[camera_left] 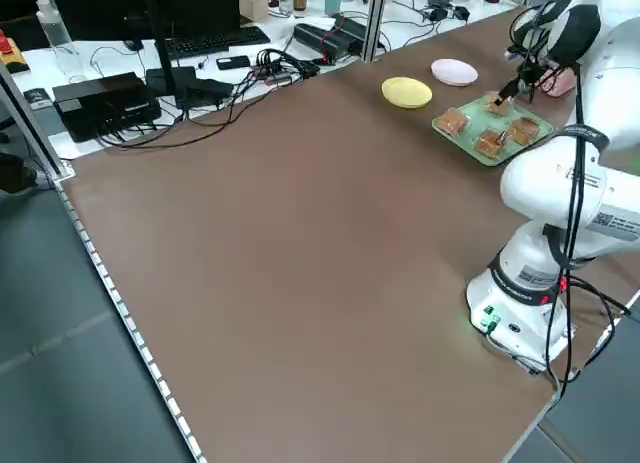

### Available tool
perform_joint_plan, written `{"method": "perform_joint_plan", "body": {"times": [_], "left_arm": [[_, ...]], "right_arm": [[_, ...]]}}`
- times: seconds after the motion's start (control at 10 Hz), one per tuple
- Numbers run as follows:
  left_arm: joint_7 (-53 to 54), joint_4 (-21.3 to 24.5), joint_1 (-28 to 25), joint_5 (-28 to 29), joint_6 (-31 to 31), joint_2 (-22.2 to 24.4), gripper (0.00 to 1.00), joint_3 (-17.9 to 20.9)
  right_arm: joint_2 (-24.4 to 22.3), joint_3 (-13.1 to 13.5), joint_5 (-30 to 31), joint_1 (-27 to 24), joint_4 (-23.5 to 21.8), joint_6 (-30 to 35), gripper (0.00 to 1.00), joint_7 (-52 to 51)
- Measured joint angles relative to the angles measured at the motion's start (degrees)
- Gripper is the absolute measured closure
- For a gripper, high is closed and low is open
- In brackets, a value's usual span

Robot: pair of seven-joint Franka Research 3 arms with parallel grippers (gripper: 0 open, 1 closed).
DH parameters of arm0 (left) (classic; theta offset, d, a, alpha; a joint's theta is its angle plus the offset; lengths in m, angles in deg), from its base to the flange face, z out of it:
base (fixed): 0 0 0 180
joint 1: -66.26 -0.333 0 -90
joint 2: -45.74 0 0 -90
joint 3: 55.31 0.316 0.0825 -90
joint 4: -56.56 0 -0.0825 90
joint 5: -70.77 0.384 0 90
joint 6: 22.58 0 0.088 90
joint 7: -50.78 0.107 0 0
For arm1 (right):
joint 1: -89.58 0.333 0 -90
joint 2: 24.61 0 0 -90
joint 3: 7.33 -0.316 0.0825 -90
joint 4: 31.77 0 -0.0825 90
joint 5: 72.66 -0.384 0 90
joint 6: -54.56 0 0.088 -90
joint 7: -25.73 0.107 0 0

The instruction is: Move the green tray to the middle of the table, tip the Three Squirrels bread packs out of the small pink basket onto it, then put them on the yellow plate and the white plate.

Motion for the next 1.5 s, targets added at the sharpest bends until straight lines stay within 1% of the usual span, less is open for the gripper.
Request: {"method": "perform_joint_plan", "body": {"times": [0.1,0.3,0.5,0.8,1.1,1.3,1.5], "left_arm": [[0.0,-0.01,0.15,-1.87,-2.03,0.99,0.0,-0.11],[0.0,0.22,0.22,-3.13,-6.77,2.09,0.0,-0.86],[-0.02,1.11,0.2,-5.79,-9.09,2.1,0.0,-1.73],[0.78,3.29,0.11,-8.29,-9.28,2.01,0.0,-1.92],[0.86,3.58,0.1,-8.57,-9.28,2.01,0.0,-2.37],[0.86,3.86,0.18,-8.57,-9.28,1.85,0.0,-3.97],[0.83,3.87,0.23,-8.58,-9.25,1.83,0.0,-4.67]], "right_arm": [[0.0,0.0,0.0,-0.03,0.0,0.01,0.02,0.0],[0.0,0.01,0.0,-0.09,-0.01,0.01,0.02,0.0],[0.0,0.01,0.0,-0.1,-0.01,0.02,0.02,0.0],[0.0,0.01,0.0,-0.11,-0.01,0.02,0.02,0.0],[0.0,0.02,0.0,-0.11,-0.01,0.02,0.02,0.0],[0.0,0.02,0.0,-0.12,-0.01,0.02,0.02,0.0],[0.0,0.02,0.0,-0.12,-0.01,0.02,0.02,0.0]]}}
